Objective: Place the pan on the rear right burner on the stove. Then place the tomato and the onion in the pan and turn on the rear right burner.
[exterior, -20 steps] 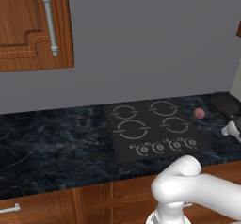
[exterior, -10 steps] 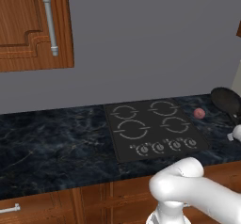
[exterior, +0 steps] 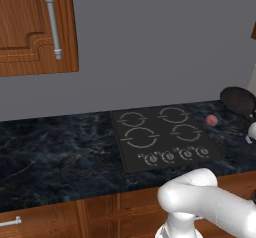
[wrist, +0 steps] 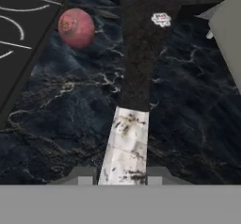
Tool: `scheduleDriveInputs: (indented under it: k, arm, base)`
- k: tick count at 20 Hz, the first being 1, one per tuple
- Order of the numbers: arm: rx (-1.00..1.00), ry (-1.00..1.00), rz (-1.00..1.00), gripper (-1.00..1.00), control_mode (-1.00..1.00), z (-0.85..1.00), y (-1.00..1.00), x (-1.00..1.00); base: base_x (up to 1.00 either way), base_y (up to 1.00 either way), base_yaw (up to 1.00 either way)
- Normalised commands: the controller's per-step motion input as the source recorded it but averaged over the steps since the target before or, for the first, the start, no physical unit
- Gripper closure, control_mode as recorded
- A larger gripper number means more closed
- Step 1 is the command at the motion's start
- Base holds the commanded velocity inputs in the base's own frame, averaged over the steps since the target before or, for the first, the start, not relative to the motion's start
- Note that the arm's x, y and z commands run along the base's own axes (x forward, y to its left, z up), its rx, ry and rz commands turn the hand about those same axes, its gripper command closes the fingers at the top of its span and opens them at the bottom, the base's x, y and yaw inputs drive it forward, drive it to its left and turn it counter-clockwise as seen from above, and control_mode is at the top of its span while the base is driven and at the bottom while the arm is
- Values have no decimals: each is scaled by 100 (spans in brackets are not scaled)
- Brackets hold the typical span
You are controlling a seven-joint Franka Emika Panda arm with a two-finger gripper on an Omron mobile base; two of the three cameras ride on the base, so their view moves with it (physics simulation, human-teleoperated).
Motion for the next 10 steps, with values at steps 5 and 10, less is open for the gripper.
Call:
scheduleDriveInputs:
  k: [5,10]
  arm:
    - [-10,5,1,100,-100,22,44,0]
    - [0,0,3,100,-100,2,37,0]
  base:
    - [0,0,0]
    - [0,0,0]
